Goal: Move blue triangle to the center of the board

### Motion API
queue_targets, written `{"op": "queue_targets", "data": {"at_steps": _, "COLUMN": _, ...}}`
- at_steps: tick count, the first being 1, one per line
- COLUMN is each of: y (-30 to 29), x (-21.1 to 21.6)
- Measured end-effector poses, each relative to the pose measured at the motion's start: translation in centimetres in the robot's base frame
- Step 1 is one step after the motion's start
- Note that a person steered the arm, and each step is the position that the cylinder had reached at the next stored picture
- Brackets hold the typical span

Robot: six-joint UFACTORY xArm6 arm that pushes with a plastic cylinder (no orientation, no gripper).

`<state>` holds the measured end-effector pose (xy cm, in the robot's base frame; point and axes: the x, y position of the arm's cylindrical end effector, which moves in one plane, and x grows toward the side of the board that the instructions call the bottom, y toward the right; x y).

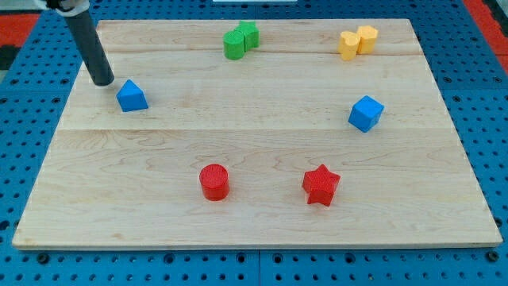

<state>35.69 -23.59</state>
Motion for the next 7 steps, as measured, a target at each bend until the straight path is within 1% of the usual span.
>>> {"op": "queue_targets", "data": {"at_steps": 1, "y": 3.4, "x": 2.3}}
{"op": "queue_targets", "data": {"at_steps": 2, "y": 7.4, "x": 3.3}}
{"op": "queue_targets", "data": {"at_steps": 4, "y": 13.6, "x": 5.3}}
{"op": "queue_targets", "data": {"at_steps": 6, "y": 19.0, "x": 6.4}}
{"op": "queue_targets", "data": {"at_steps": 7, "y": 20.4, "x": 7.3}}
